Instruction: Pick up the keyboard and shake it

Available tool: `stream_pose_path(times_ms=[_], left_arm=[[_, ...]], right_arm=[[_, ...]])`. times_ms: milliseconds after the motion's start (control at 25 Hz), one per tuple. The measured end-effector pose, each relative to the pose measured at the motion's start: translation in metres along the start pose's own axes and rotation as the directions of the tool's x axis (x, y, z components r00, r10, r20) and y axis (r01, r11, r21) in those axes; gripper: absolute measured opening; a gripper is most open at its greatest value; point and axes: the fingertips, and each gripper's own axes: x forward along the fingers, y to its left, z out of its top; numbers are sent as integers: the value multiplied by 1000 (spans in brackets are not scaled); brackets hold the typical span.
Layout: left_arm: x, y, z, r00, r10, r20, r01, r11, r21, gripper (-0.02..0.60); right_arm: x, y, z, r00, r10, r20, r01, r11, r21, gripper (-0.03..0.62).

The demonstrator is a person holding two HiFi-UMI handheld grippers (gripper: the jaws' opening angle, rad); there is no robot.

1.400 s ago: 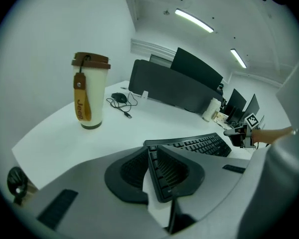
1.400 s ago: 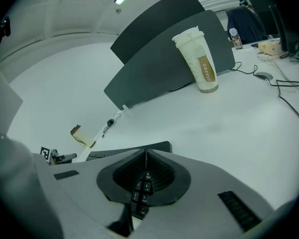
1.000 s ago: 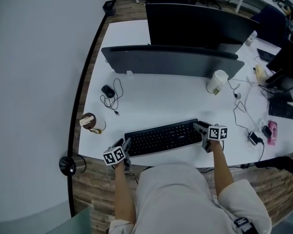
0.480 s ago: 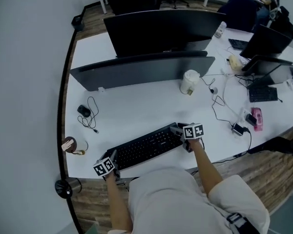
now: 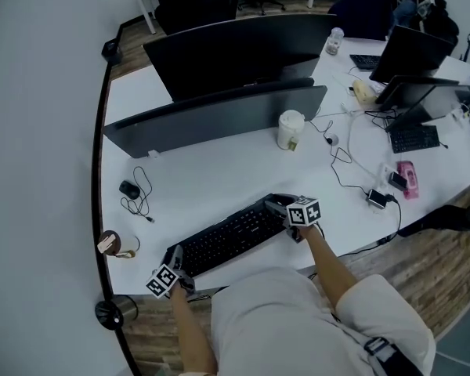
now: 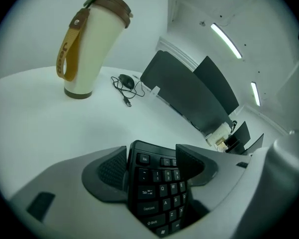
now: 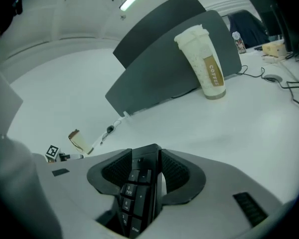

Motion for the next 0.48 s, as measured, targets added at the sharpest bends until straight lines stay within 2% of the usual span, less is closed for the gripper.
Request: stream_pose_path(times_ms=[80, 160, 280, 320, 360, 440, 480], left_arm=[[-2, -2, 2, 998, -51, 28, 52, 997, -65, 307], [0, -10, 3, 991, -124, 40, 128, 986, -104, 307], [-5, -18, 2, 970, -239, 36, 242, 958, -157, 307], [-11, -20, 2, 956, -289, 44, 292, 939, -183, 307], [-17, -27, 3, 931, -358, 65, 364, 906, -216, 307], [-24, -43, 4, 866, -487, 113, 497, 819, -286, 307], [-26, -47, 1, 849, -515, 114, 523, 792, -315, 307]], right_arm=[[-10, 3, 17, 994, 14, 110, -11, 1000, -24, 175], [-21, 3, 35, 975, 39, 217, -33, 999, -30, 137], [-33, 9, 51, 953, 108, 284, -100, 994, -43, 130], [-36, 12, 53, 947, 133, 292, -125, 991, -46, 126], [-37, 15, 54, 942, 155, 298, -146, 988, -52, 124], [-41, 18, 57, 936, 181, 301, -168, 983, -69, 124], [-44, 18, 59, 935, 190, 300, -175, 982, -76, 124]])
